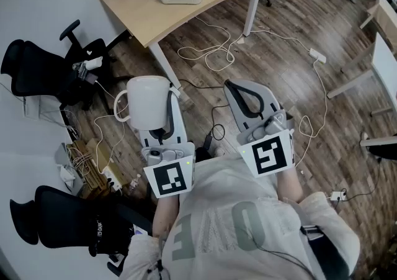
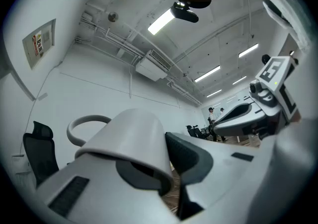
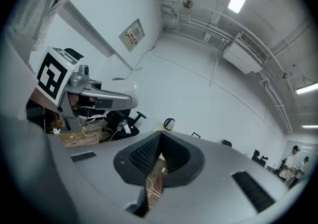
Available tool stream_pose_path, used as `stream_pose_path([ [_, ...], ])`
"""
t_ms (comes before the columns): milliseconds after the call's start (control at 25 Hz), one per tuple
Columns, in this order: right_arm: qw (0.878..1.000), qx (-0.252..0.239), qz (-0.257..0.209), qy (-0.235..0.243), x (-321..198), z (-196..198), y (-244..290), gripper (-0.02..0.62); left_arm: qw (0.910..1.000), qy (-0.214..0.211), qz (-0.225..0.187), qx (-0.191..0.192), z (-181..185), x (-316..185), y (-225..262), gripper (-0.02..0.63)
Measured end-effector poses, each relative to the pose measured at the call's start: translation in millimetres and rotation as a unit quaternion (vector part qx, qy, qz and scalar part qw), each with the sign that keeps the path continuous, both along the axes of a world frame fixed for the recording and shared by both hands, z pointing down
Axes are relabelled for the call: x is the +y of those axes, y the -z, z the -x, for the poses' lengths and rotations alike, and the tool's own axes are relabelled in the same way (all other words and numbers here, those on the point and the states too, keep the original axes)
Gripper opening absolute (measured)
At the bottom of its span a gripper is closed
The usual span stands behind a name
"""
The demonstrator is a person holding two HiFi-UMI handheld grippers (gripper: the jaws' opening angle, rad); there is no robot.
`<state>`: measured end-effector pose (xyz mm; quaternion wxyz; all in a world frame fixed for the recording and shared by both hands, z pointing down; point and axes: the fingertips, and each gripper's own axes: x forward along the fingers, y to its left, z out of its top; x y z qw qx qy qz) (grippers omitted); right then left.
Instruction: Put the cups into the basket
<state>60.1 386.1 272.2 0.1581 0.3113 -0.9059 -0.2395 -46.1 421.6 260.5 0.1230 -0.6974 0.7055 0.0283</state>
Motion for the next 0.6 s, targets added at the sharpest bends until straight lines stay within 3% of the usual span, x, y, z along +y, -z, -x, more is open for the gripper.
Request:
stream_pose_path([
  [160,1.000,0.006,-0.004,0.000,2,-1,0,-0.005,0.9999,0.009,-0.002,-0.003,5,6,2,0.049],
  [320,1.000,0.001,0.006,0.007,6,-1,-1,-0.005,0.9998,-0.008,-0.009,0.014,6,8,7,0.049],
  [440,1.000,-0.019,0.020,0.011,7,-3,1,-0.005,0.9998,-0.008,-0.018,-0.003,3,6,17,0.049],
  [600,1.000,-0.006,0.019,0.008,7,-6,-4,-0.005,0.9996,-0.001,-0.023,-0.015,2,7,20,0.049],
])
